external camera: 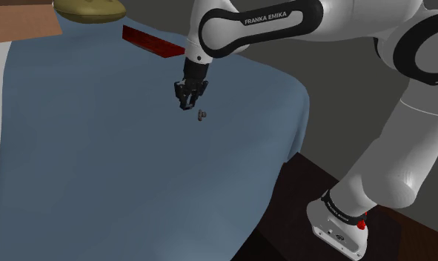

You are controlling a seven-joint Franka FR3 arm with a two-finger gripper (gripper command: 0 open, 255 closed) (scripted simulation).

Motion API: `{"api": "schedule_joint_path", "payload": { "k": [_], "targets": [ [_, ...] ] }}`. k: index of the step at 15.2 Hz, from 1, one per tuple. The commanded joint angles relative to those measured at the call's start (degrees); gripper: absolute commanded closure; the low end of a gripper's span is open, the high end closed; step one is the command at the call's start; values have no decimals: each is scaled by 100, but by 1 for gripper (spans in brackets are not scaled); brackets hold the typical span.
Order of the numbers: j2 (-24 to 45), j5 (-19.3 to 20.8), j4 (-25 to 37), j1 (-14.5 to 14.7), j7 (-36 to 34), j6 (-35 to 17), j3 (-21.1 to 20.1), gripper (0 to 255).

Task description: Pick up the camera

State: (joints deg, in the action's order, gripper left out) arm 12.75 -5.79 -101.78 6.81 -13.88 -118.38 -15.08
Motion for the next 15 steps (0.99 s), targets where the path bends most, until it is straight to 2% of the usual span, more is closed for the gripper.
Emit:
{"api": "schedule_joint_path", "payload": {
  "k": [1,5,15],
  "targets": [
    [1,0,-4,0,0,0,0,255],
    [1,0,-3,2,-3,1,-1,255],
    [-146,-6,578,-8,-73,722,-6,255]
  ]
}}
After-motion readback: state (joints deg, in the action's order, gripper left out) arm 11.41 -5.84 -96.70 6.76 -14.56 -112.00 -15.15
